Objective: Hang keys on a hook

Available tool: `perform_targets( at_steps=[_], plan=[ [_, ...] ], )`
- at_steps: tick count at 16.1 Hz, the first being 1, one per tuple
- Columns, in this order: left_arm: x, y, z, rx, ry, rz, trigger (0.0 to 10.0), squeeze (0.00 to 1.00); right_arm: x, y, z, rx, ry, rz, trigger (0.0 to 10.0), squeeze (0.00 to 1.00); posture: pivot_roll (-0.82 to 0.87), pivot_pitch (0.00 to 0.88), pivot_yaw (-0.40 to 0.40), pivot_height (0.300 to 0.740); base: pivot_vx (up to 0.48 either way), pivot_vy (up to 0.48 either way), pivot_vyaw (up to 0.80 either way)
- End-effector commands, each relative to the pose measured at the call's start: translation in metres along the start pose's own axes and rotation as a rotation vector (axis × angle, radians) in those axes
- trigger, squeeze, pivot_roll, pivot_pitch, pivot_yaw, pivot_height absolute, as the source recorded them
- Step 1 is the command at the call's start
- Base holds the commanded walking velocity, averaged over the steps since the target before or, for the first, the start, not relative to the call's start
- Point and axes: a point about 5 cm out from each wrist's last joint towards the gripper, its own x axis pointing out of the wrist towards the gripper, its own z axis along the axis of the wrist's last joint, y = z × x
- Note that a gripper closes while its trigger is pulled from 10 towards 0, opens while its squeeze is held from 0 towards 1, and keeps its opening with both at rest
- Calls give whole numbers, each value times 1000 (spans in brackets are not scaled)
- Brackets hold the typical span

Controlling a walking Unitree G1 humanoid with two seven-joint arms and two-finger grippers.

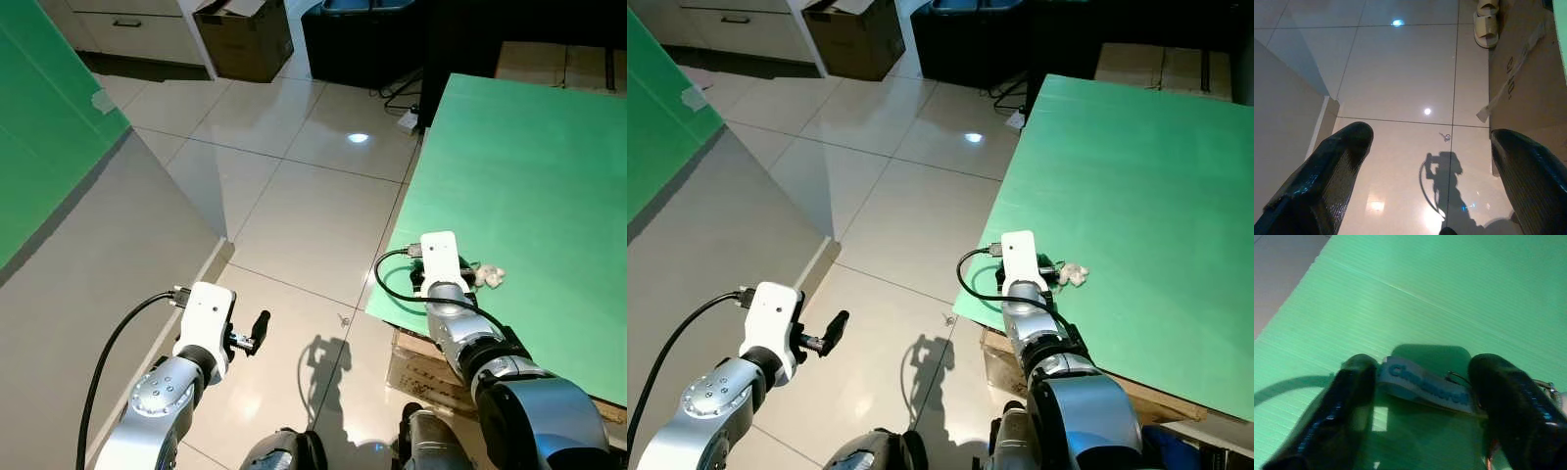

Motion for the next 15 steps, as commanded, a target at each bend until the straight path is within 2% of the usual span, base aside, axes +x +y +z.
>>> perform_targets(
  at_steps=[1,10,12,13,15],
  plan=[
    [-3,5,-2,6,13,17,10000,0,-5,8,-18,-15,72,30,0,0,-32,246,205,736,0,0,0],
    [-2,0,-2,2,10,9,10000,0,-5,4,-21,-51,64,25,0,0,-47,249,208,736,0,0,0],
    [0,-1,-1,-1,8,5,10000,0,-4,6,-13,-71,23,27,0,0,-39,248,203,736,0,0,0],
    [2,0,1,-3,3,4,10000,0,-3,7,-2,-94,-44,33,0,0,-45,246,199,736,0,0,0],
    [4,1,1,-5,1,3,10000,0,-3,5,4,-86,-88,24,0,0,-56,233,194,736,0,0,0]
  ],
)
